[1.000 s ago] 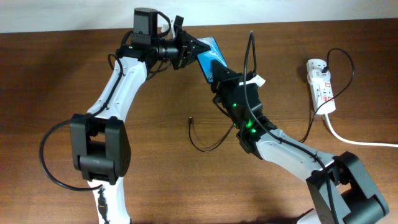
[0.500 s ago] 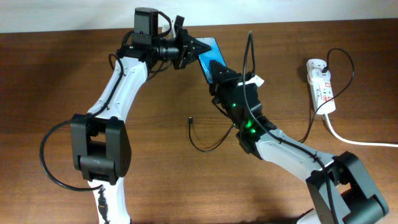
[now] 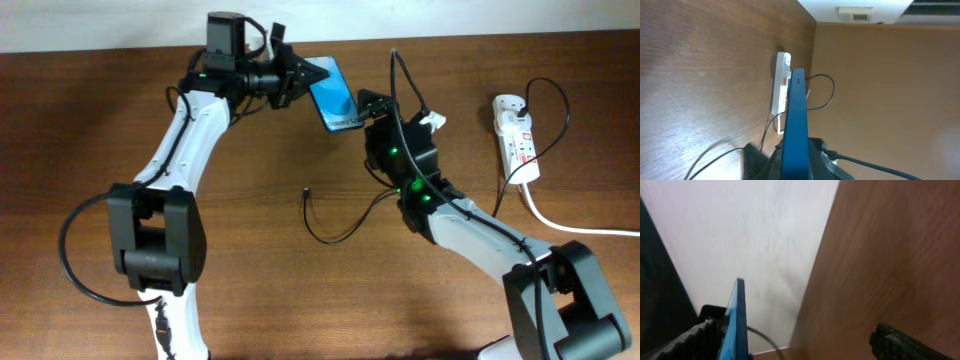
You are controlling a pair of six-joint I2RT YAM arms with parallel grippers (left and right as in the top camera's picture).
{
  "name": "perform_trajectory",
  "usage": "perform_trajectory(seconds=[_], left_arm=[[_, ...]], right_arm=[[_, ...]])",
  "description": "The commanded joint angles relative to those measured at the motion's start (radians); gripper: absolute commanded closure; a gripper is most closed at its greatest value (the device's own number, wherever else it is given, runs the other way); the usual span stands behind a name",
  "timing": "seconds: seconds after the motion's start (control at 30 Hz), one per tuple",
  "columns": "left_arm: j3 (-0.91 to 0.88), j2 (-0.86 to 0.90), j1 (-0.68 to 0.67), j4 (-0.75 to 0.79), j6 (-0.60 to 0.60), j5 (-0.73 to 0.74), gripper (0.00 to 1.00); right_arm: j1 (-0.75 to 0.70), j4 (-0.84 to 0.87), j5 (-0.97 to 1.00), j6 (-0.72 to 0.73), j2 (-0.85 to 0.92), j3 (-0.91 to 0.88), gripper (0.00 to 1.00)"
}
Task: Plug charger to phone and switch on socket
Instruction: 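Release the phone from the right gripper and grasp the cable's USB-C plug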
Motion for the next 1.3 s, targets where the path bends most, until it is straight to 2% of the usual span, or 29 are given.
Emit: perform_trajectory(seconds=[0.0,0.13,0.2,0.27,0.3,0.37,0.4,0.47,0.53,0.67,0.7,0.73,0.83,0.97,1.17,1.23,1.27], left_arm=[[0.011,0.0,0.046,-0.031,0.068,0.02,1.0],[0.011,0.0,0.093,-0.108,0.236,0.1,1.0],[0.011,0.0,0.124,-0.161,0.315,0.156,1.0],[0.011,0.0,0.152,-0.202,0.315,0.158,1.0],[0.011,0.0,0.187,-0.204,0.315,0.159,1.0],[0.011,0.0,0.226,-0.204,0.315,0.184,1.0],[0.011,0.0,0.262,-0.207,0.315,0.198,1.0],[0.011,0.0,0.309,-0.207,0.315,0.215,1.0],[0.011,0.0,0.353,-0.207,0.315,0.217,1.0],[0.011,0.0,0.428,-0.207,0.315,0.25,1.0],[0.011,0.0,0.435,-0.207,0.315,0.25,1.0],[0.011,0.0,0.444,-0.207,0.315,0.25,1.0],[0.011,0.0,0.451,-0.208,0.315,0.273,1.0],[0.011,0.0,0.447,-0.245,0.315,0.275,1.0],[0.01,0.0,0.443,-0.254,0.316,0.267,1.0],[0.01,0.0,0.437,-0.254,0.319,0.266,1.0],[0.01,0.0,0.436,-0.254,0.32,0.264,1.0]], right_arm=[[-0.057,0.002,-0.115,-0.248,-0.006,0.013,0.02],[-0.149,-0.072,-0.335,-0.439,-0.006,0.013,0.02],[-0.197,-0.129,-0.502,-0.483,-0.006,0.014,0.02],[-0.217,-0.172,-0.607,-0.558,-0.006,0.018,0.02],[-0.215,-0.26,-0.636,-0.615,-0.006,0.043,0.02],[-0.203,-0.475,-0.637,-0.715,-0.006,0.122,0.02],[-0.182,-0.677,-0.604,-0.821,-0.006,0.218,0.02],[-0.148,-0.88,-0.515,-0.9,-0.005,0.325,0.02],[-0.105,-0.994,-0.464,-0.949,-0.005,0.394,0.02],[-0.008,-1.007,-0.465,-0.943,0.022,0.4,0.02],[0.006,-1.007,-0.465,-0.935,0.036,0.398,0.04],[0.031,-1.008,-0.468,-0.933,0.062,0.397,0.2],[0.097,-1.006,-0.475,-0.914,0.149,0.397,0.54],[0.129,-1.007,-0.481,-0.774,0.232,0.397,0.84],[0.165,-0.975,-0.481,-0.756,0.304,0.397,0.87],[0.178,-0.941,-0.499,-0.748,0.325,0.397,0.78],[0.179,-0.931,-0.5,-0.738,0.334,0.397,0.76]])
